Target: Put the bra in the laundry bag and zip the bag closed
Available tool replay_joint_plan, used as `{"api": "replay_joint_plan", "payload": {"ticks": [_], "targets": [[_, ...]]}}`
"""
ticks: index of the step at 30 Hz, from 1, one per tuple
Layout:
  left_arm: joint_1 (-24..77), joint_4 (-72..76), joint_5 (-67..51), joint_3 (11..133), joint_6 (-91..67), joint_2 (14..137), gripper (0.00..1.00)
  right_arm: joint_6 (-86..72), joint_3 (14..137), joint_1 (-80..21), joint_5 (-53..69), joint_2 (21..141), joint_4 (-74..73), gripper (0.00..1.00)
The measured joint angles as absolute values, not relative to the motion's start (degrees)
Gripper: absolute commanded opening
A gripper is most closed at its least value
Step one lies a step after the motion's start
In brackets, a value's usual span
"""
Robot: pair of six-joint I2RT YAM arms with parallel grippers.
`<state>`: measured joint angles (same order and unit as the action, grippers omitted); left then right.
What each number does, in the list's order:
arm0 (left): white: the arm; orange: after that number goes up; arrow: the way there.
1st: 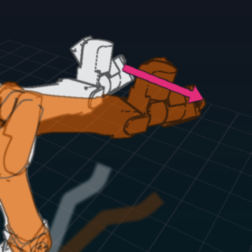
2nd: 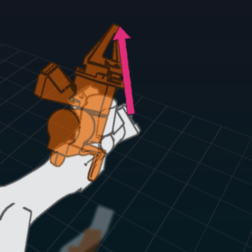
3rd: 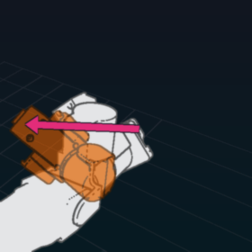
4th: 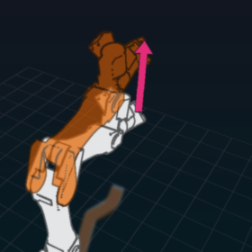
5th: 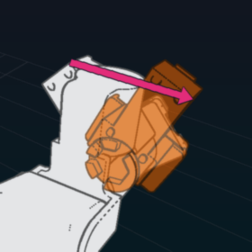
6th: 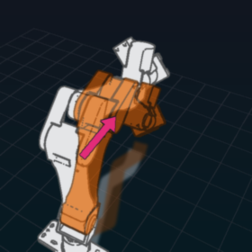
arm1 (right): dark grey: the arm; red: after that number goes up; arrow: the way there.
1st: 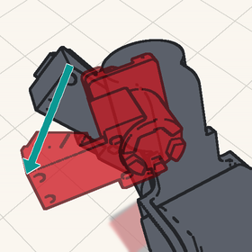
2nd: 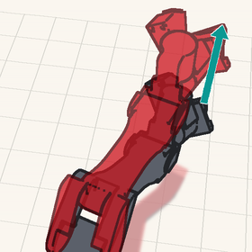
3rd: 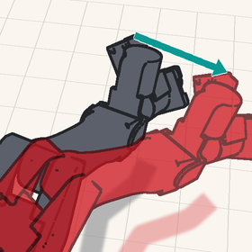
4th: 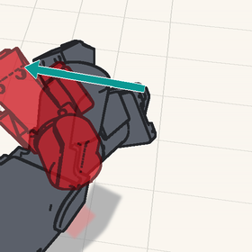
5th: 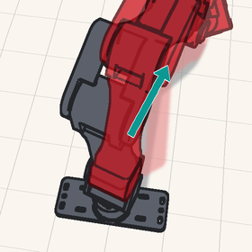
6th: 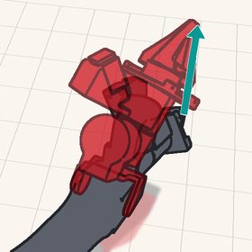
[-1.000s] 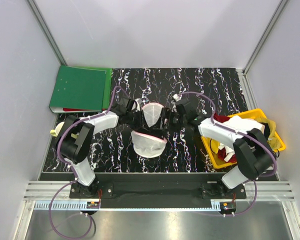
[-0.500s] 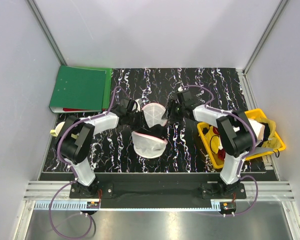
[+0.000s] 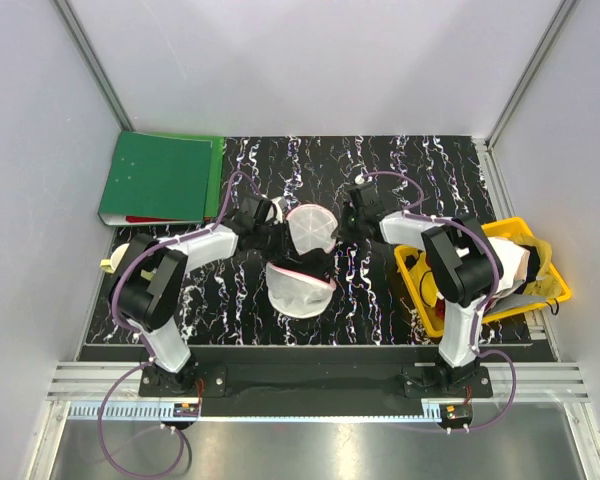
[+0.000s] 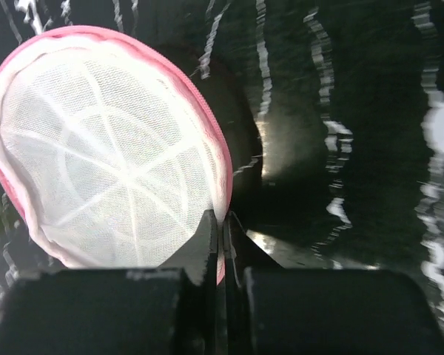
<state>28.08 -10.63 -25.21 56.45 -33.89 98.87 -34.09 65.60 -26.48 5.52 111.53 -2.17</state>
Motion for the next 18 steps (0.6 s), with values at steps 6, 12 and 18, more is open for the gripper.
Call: {"api": "replay_joint_plan", "payload": {"ticks": [6,12,18], "targets": [[28.4,-10.3,-25.0,55.6,-33.1,96.7,0.18,-31.2,62.4,-27.7,-4.4,101.5,-4.8,0.0],[29.1,-10.1,-24.4,55.5,-32.8,96.4,0.18,-28.9,65.5,-35.2,-13.2,86.0,-15.5,0.0],[30.9,-10.2,-23.8,55.6,-32.8,96.5,0.18,-29.1,65.9,-44.3,-20.6,78.7,-25.0,0.0]]}}
